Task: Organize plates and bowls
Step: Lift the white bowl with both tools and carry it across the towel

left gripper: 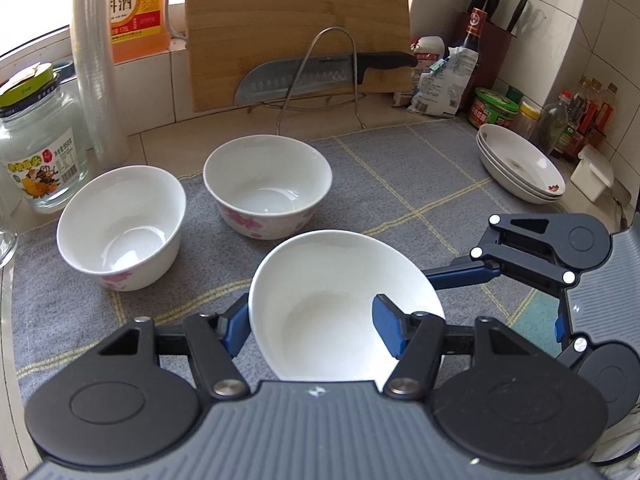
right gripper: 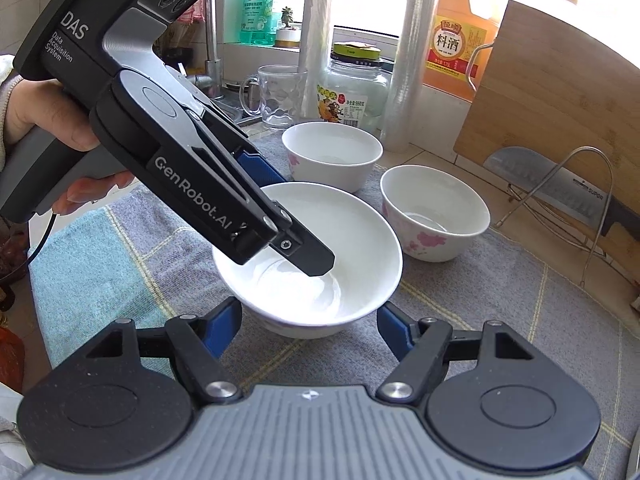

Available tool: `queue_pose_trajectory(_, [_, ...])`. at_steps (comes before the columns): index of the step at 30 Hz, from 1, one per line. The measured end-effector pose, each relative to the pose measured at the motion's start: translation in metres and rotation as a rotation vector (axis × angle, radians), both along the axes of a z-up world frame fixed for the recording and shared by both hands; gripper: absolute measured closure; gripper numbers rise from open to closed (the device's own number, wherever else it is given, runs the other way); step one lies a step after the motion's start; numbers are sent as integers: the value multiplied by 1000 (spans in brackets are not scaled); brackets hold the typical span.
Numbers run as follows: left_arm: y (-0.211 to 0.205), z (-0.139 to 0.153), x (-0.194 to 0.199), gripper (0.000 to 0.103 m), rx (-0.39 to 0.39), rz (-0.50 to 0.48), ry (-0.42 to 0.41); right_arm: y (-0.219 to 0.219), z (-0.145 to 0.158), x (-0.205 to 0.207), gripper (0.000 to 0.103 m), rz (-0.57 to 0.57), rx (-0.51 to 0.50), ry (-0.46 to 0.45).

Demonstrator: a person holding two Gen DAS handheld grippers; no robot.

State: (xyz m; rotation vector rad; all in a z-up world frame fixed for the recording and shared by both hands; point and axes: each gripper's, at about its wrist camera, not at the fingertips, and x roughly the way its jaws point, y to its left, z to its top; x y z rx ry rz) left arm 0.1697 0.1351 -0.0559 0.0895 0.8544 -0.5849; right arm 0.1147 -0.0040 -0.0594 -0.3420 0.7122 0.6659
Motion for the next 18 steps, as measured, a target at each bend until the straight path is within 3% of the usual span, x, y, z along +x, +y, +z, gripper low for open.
queue_pose_trajectory(18, [-81, 3, 5, 40, -42, -174, -3, -77, 7, -17, 24, -178, -25, 14])
